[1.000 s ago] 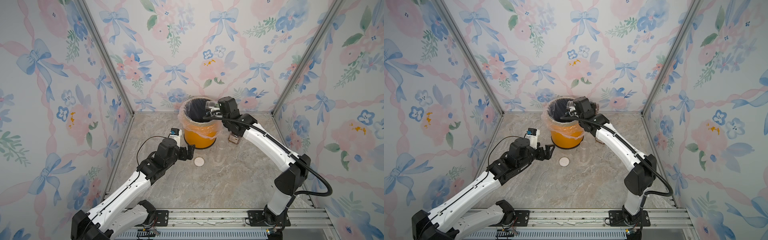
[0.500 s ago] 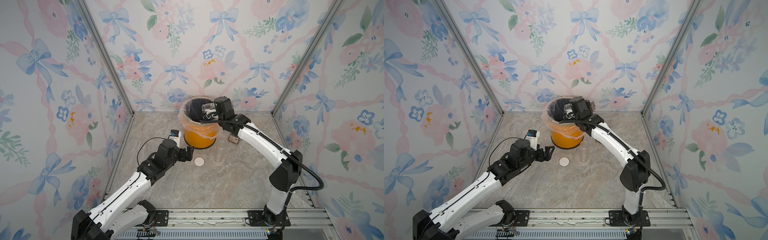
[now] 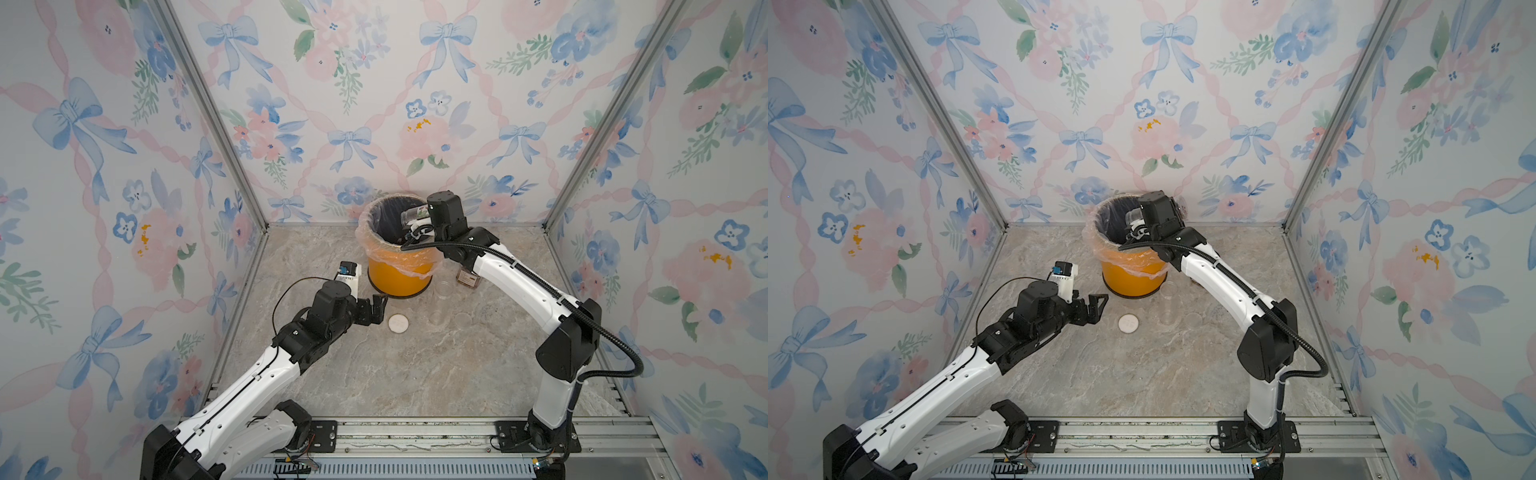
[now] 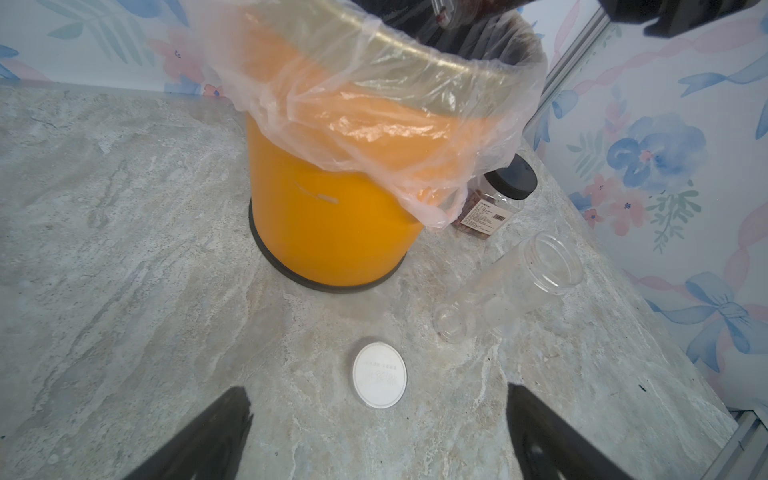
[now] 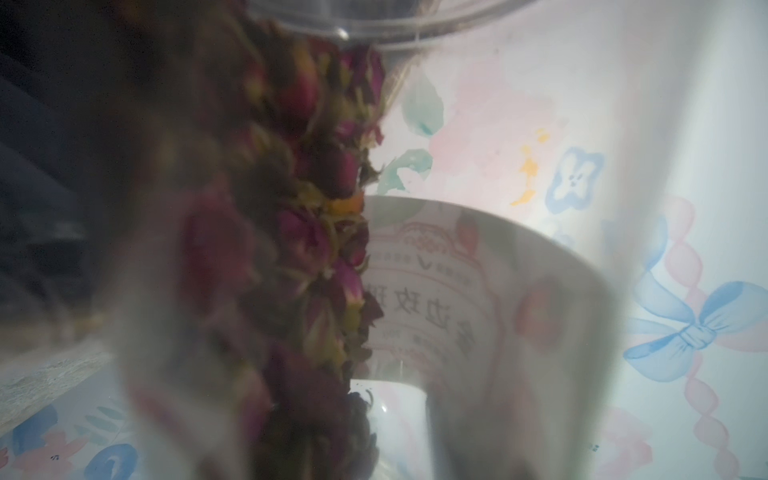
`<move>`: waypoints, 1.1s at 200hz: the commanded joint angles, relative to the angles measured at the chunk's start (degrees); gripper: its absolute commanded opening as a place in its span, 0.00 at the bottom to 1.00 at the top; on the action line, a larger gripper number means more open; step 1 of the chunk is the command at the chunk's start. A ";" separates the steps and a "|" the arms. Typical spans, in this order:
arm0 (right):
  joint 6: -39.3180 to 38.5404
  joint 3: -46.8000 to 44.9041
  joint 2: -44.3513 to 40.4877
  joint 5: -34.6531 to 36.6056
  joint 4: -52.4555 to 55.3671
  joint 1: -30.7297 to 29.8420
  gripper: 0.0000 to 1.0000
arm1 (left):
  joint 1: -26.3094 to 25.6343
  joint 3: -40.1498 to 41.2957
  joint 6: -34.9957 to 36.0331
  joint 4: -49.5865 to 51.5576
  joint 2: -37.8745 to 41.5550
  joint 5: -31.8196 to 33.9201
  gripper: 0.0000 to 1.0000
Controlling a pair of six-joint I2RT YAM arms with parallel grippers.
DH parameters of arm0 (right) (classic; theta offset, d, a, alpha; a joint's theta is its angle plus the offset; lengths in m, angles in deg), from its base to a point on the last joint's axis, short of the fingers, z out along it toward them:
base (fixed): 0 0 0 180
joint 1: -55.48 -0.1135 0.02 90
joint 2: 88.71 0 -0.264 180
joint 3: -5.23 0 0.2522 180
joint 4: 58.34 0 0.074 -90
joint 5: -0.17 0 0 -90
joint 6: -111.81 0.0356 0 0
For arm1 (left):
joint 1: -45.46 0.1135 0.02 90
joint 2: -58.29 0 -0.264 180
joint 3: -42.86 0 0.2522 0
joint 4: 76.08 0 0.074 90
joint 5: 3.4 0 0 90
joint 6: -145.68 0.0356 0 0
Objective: Empty the moldy dried flower tea in the jars
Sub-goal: Pour the moldy dried flower tea into the trash bin.
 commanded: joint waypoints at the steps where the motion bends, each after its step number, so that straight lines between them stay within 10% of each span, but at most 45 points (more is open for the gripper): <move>1: -4.17 0.30 2.90 -0.34 -6.94 0.67 0.26 | 0.57 1.20 0.55 -1.18 0.91 -1.07 0.98; 220: -20.88 -5.94 1.90 -15.22 -19.52 4.71 0.35 | 2.20 4.54 0.29 -2.51 1.98 -2.53 0.98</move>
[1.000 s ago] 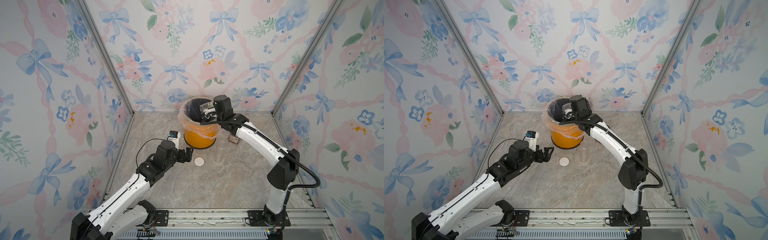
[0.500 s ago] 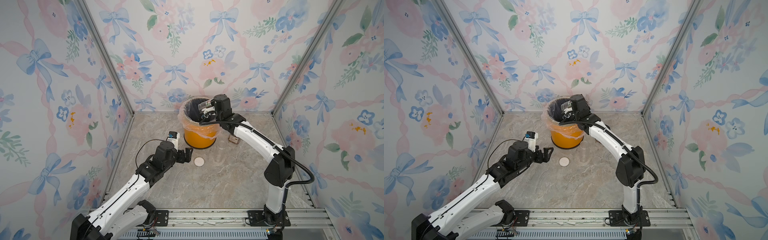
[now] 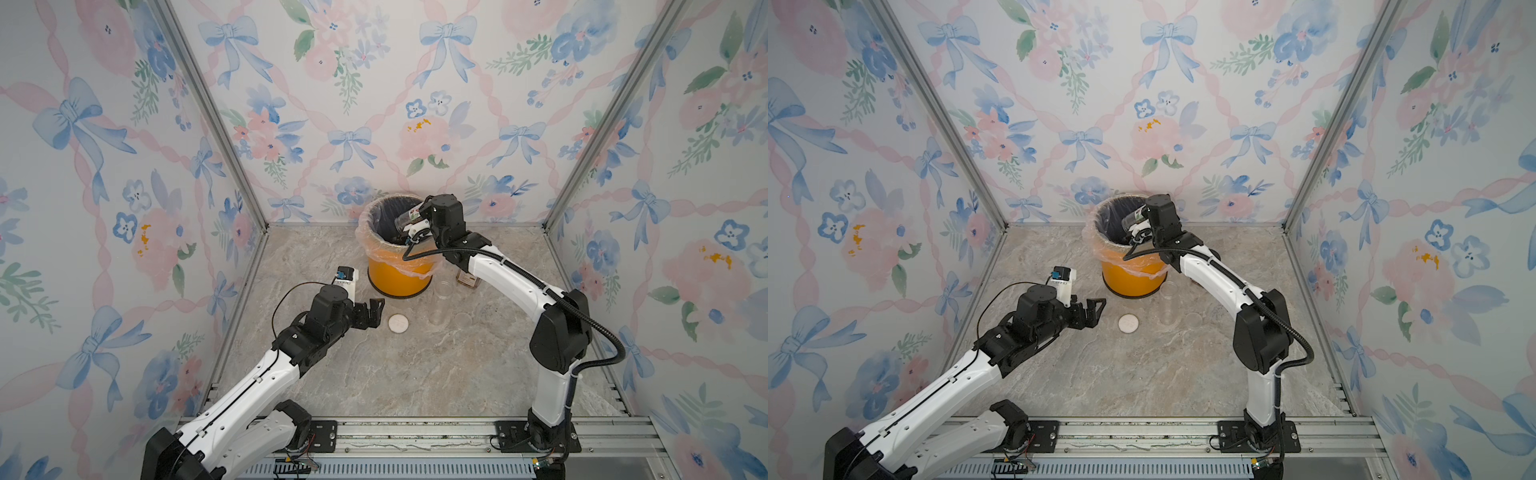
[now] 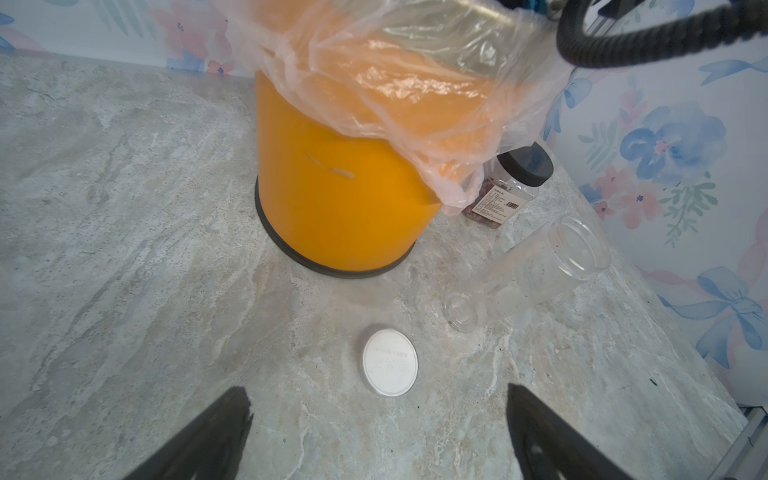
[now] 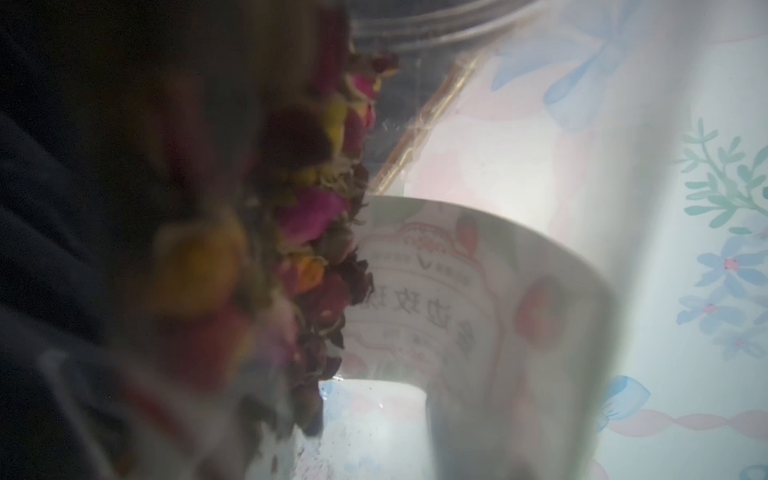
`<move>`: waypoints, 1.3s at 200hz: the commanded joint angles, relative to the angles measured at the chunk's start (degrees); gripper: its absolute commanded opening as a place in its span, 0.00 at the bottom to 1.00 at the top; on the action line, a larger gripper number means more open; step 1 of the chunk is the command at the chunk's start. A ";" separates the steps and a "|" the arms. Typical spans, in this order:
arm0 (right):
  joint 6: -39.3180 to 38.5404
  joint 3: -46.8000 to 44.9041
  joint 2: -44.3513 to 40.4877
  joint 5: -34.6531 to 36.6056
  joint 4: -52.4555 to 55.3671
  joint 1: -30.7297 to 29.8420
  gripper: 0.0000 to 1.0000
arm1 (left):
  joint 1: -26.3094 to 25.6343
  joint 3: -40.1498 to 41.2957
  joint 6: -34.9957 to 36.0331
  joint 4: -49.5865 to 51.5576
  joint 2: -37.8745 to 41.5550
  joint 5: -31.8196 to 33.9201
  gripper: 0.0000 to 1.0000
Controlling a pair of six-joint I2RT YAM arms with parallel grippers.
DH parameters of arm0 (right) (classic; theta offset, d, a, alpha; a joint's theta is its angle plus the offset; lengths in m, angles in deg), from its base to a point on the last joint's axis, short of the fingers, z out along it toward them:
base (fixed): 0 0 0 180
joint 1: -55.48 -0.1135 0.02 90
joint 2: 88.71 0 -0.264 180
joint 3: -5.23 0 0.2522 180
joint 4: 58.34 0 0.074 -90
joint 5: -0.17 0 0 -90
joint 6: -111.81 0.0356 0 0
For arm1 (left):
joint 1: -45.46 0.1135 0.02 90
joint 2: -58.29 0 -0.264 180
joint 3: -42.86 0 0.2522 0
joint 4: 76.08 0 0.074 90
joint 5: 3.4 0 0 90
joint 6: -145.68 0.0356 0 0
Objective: Empty the moldy dried flower tea in the jars
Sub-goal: Pour the moldy dried flower tea into the trash bin.
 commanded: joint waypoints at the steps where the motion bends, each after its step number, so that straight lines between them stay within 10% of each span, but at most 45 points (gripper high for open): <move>1: -3.38 -0.11 -1.18 -2.18 -2.73 1.16 0.35 | 0.56 0.87 0.31 -0.98 0.88 -0.82 0.98; 70: -2.45 1.96 -0.99 -3.31 -3.57 1.70 0.36 | 1.63 0.87 -1.42 -3.05 0.69 -2.40 0.98; 149: 8.67 -0.78 -3.82 -1.37 -0.98 2.49 0.38 | 9.71 -14.17 -20.85 -16.52 -2.32 -14.97 0.85; 260: 29.13 -6.08 -9.75 -4.55 7.28 2.33 0.38 | 11.46 -36.83 -37.33 -23.74 -29.92 -26.18 0.70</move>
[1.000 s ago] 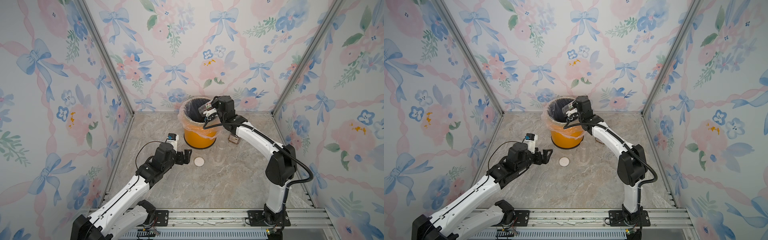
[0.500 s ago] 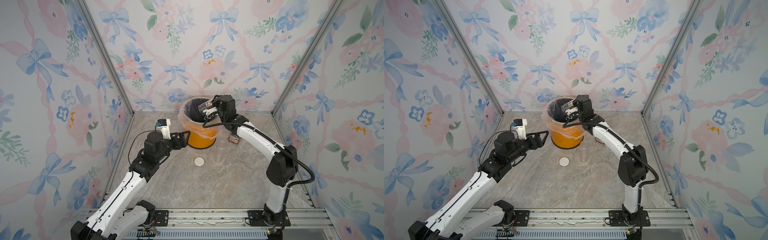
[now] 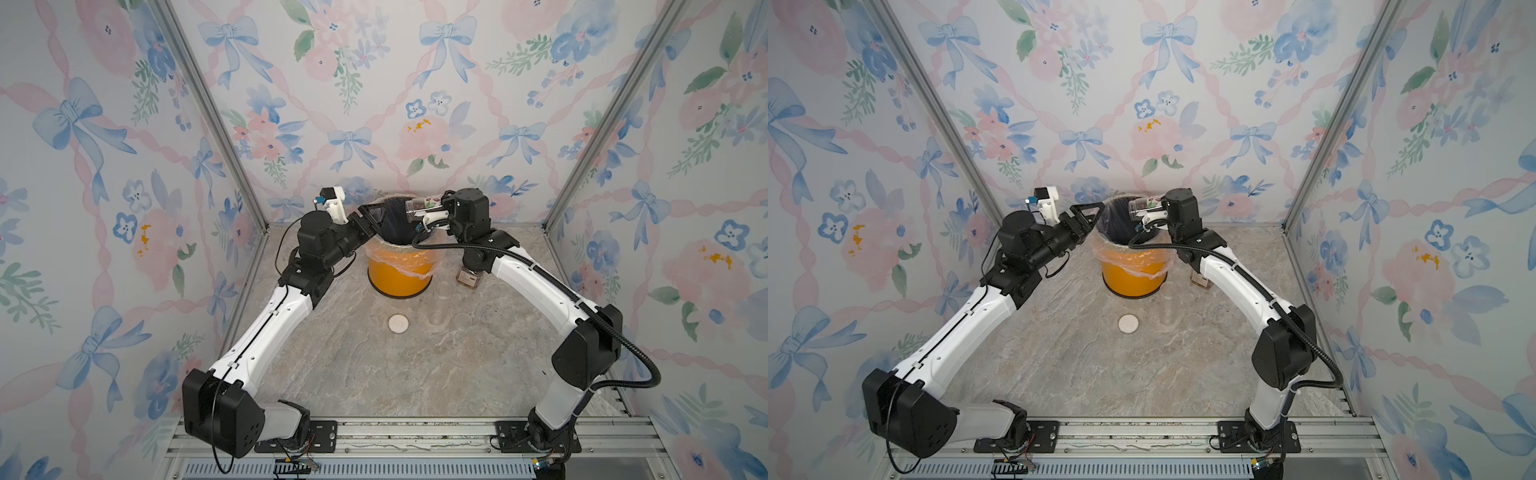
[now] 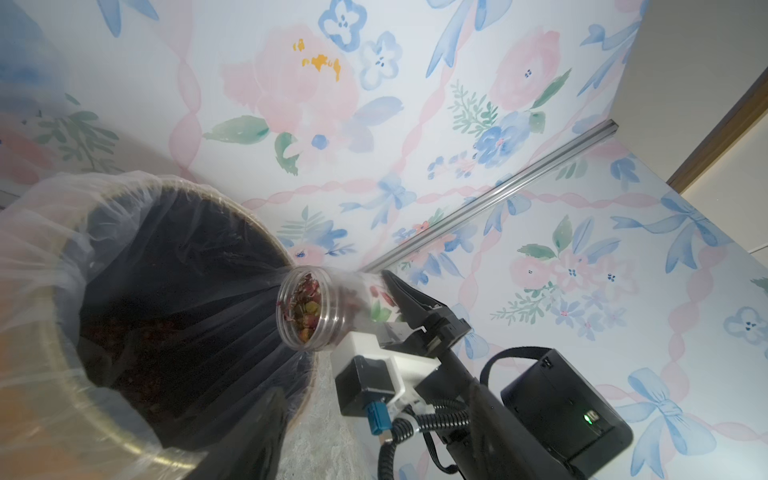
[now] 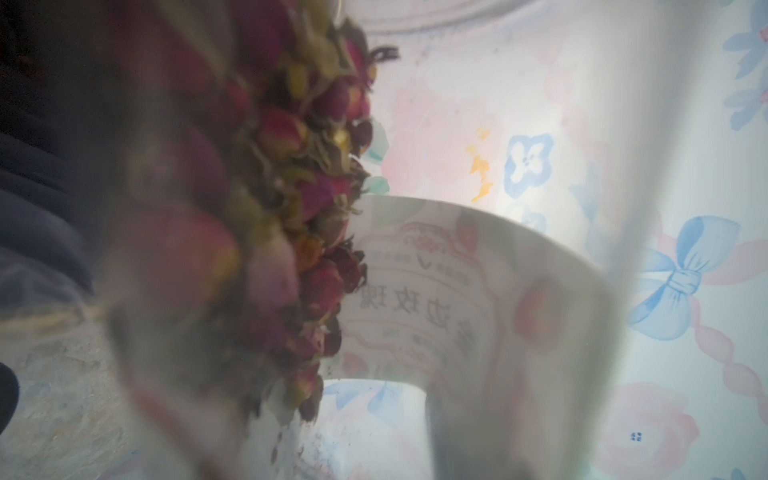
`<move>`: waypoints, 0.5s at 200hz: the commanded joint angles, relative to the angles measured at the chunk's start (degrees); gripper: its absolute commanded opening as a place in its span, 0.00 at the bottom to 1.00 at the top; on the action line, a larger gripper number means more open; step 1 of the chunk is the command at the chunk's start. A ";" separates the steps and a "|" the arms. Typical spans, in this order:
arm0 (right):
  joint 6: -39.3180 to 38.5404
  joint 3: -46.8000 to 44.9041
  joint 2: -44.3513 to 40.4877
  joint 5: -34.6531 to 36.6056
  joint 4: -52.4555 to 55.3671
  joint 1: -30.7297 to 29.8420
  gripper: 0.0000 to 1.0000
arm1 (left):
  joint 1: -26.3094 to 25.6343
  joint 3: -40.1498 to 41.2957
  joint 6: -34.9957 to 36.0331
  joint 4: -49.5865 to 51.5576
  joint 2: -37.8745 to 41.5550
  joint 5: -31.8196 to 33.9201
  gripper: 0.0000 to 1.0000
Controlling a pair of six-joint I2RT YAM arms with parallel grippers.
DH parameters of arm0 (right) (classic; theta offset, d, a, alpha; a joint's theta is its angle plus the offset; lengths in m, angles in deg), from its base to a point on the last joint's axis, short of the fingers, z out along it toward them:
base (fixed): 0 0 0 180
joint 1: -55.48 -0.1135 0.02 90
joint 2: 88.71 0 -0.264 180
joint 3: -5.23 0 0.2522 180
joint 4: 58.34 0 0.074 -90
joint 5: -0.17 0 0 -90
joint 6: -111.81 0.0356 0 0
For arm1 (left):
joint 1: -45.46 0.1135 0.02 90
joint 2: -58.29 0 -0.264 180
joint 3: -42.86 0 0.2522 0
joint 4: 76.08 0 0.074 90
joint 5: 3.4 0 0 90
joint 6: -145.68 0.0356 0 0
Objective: Empty the moldy dried flower tea in the jars
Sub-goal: Pour the moldy dried flower tea into the trash bin.
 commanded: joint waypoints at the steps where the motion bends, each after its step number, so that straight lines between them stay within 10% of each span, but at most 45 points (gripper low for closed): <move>1: 4.61 -1.45 -0.20 -0.63 1.37 -0.43 0.38 | -0.33 -4.43 -2.46 -1.28 -4.03 -4.45 0.70; 100: 5.35 -2.36 -0.52 -0.72 0.24 -0.95 0.38 | -2.33 -11.59 -3.33 -1.23 -15.98 -8.35 0.60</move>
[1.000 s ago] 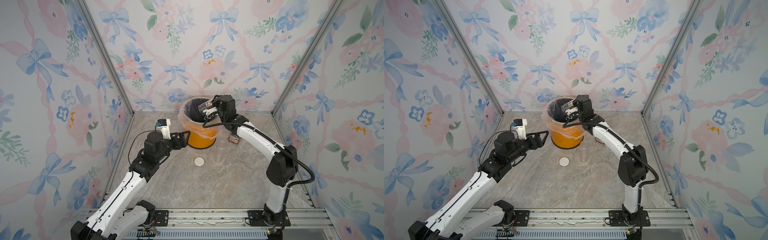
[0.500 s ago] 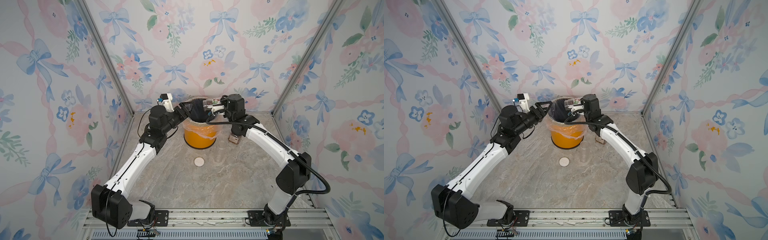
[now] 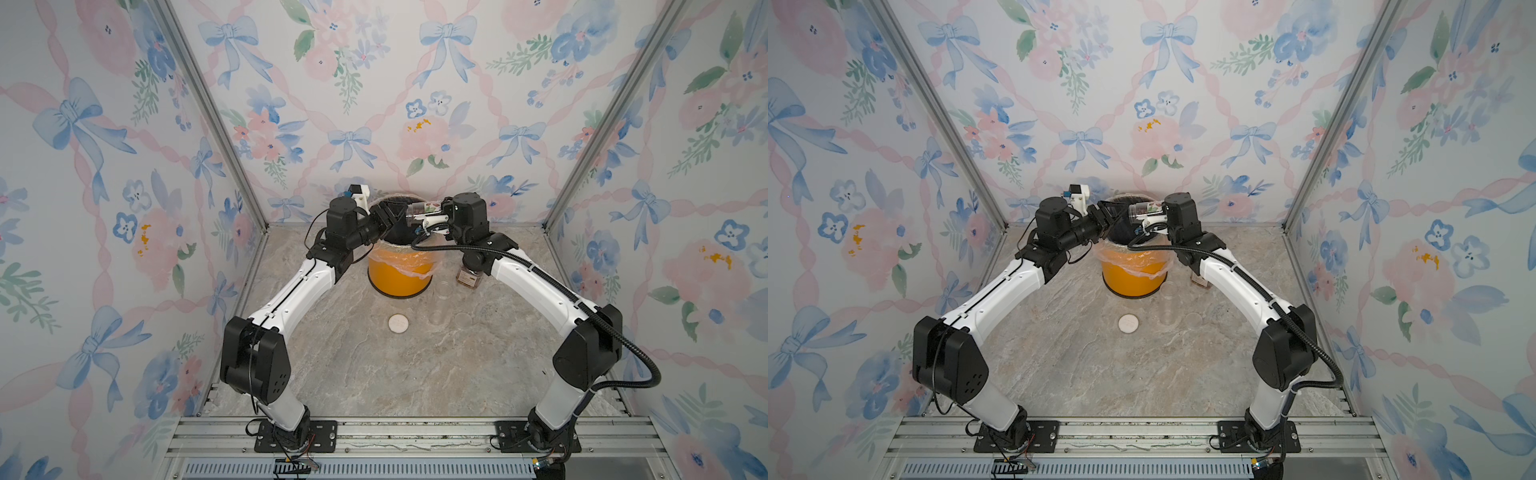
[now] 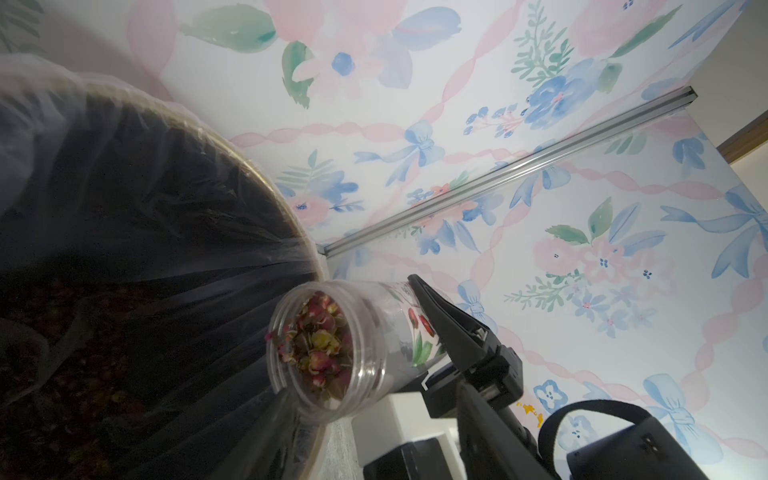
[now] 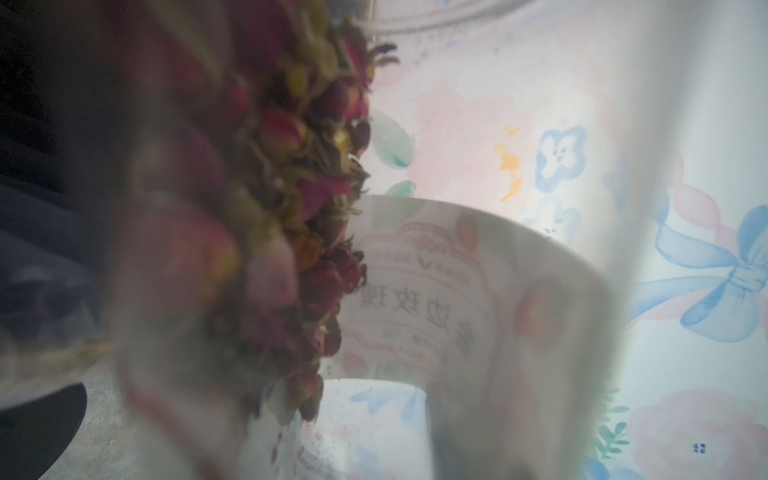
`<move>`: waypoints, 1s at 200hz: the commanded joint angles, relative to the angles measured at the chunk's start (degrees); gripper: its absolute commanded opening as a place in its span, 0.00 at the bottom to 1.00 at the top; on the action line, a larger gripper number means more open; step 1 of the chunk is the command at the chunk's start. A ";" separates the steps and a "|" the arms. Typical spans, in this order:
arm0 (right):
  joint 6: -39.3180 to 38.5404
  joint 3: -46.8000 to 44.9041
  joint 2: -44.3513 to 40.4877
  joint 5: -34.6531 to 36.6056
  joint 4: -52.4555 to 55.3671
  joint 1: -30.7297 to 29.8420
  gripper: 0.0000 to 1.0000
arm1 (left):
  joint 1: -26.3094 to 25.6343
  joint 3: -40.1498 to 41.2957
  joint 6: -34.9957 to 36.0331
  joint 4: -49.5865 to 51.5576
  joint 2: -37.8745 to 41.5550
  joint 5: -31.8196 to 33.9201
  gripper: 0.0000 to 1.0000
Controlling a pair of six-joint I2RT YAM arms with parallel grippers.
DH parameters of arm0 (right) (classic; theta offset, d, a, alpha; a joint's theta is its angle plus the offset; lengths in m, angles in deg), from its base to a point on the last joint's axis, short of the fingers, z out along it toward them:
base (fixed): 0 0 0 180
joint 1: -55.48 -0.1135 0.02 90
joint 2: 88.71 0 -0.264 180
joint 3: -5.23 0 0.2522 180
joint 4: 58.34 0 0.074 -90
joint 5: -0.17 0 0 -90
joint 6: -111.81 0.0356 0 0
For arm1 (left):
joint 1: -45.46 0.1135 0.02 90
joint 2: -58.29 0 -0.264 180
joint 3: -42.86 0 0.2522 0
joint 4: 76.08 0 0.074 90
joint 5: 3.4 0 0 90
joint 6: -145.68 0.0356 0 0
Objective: Empty the moldy dried flower tea in the jars
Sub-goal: Pour the moldy dried flower tea into the trash bin.
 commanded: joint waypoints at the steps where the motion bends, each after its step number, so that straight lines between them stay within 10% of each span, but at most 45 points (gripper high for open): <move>1: 1.39 -0.99 -0.44 -0.14 -0.97 -0.59 0.38 | -0.87 -2.39 -0.51 -1.30 -1.45 -2.40 0.60; 200: 9.00 -3.50 -0.92 -5.44 -2.74 -0.86 0.39 | -2.04 -6.40 0.33 -1.28 -7.53 -6.29 0.25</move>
